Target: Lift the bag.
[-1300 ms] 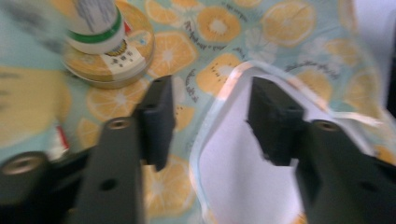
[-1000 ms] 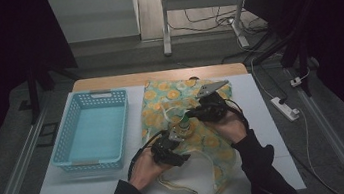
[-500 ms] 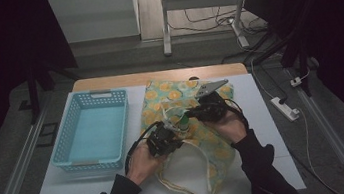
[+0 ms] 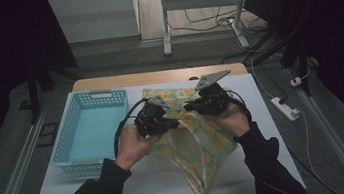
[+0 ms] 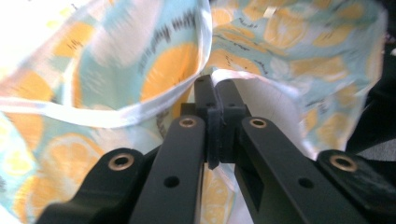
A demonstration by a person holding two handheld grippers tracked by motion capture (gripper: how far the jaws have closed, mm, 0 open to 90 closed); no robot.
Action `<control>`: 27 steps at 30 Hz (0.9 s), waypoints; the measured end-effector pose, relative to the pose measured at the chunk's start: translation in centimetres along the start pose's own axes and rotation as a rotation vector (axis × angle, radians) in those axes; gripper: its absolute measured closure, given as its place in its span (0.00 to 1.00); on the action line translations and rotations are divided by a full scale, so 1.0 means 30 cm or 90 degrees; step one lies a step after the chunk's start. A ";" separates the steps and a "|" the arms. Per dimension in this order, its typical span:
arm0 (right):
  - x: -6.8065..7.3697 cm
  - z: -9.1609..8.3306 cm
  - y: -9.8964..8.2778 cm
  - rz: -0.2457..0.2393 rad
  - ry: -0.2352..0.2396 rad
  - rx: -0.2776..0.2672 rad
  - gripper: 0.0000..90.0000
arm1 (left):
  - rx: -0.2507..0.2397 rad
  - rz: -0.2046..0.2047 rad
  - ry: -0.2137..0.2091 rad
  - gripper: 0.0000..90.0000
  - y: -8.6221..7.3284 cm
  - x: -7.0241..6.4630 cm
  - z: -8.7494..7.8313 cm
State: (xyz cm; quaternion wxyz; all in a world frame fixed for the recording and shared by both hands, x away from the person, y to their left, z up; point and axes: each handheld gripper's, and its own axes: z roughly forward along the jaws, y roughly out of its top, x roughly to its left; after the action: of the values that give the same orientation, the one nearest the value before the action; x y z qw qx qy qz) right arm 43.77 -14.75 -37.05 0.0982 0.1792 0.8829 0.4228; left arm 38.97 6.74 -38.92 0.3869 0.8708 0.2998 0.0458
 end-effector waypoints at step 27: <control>-0.035 -0.192 0.230 -0.035 -0.042 -0.041 0.99 | -0.115 -0.012 -0.015 1.00 0.292 0.094 -0.322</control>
State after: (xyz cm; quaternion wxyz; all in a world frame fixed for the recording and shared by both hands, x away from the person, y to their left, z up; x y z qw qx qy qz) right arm 44.46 -15.27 -28.03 0.1443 0.1654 0.8695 0.4424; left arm 42.51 9.98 -26.48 0.4679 0.8299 0.2981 0.0584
